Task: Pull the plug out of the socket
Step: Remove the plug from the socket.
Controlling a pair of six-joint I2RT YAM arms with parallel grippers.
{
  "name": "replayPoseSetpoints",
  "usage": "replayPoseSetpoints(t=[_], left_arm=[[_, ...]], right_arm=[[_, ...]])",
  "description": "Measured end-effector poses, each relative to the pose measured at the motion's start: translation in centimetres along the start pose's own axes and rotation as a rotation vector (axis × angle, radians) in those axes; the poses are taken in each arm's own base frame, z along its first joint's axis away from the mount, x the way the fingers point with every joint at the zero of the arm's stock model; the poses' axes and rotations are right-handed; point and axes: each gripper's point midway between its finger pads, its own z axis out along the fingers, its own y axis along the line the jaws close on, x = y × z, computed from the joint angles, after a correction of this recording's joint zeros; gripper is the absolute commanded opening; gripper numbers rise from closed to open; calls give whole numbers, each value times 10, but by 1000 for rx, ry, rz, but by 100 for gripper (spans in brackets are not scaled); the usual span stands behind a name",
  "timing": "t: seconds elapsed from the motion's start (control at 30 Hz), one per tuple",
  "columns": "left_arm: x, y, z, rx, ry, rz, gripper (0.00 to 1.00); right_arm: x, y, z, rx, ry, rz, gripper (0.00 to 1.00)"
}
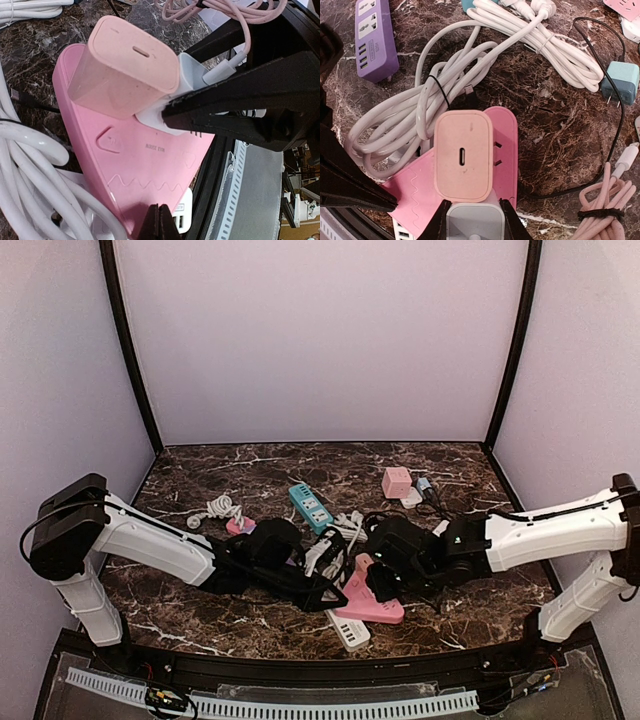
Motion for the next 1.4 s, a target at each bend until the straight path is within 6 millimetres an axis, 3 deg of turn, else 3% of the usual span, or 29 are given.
replayPoseSetpoints(t=[0.83,1.4], left_arm=[[1,1,1,-6,10,-4,1],[1,1,1,-6,10,-4,1]], right_arm=[[-4,10,0,247,42,-180,0],[-3,6,-6,171,34,-121,0]])
